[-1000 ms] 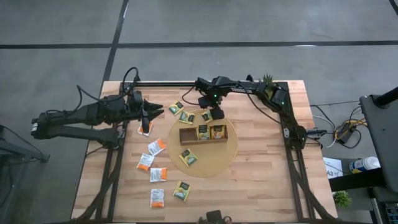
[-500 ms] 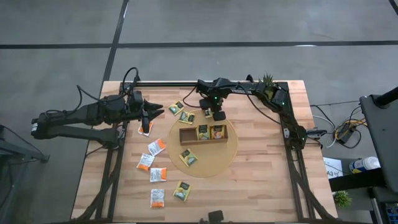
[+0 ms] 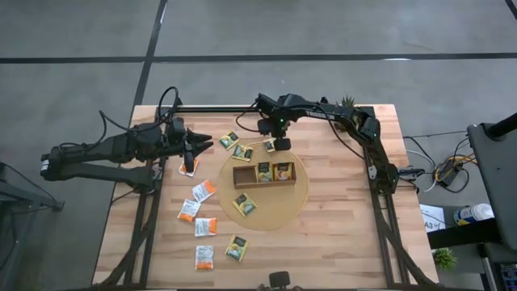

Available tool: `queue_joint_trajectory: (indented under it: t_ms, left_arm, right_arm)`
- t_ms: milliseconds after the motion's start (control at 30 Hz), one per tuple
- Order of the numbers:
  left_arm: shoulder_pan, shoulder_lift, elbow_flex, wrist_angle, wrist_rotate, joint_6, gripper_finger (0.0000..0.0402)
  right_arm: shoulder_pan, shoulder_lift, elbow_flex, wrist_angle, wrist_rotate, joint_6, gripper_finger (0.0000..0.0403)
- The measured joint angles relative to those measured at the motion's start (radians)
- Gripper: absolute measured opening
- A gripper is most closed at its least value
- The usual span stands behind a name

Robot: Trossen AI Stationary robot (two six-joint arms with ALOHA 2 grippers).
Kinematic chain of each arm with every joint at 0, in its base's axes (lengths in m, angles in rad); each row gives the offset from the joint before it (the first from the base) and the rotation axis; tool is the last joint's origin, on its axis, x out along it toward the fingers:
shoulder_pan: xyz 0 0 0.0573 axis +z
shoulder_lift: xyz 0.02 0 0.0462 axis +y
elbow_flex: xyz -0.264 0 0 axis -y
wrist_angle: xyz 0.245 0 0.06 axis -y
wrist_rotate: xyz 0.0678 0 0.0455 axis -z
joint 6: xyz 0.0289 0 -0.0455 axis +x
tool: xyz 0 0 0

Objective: Pick & Place Tea
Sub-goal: Put the yellow tea bag into the middle section of the wooden organizer

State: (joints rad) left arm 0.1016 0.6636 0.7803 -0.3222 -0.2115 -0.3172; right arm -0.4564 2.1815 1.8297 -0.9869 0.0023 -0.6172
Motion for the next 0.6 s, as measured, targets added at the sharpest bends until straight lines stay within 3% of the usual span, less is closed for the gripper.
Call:
queue_joint_trajectory:
  t_ms: [200, 600]
  left_arm:
    - [0.0, 0.0, 0.0, 0.0, 0.0, -0.001, 0.0108]
    - [0.0, 0.0, 0.0, 0.0, 0.0, -0.002, 0.0108]
  right_arm:
    - [0.004, 0.001, -0.001, -0.032, -0.002, 0.048, 0.0038]
    - [0.004, 0.005, -0.001, -0.037, -0.007, 0.095, 0.0236]
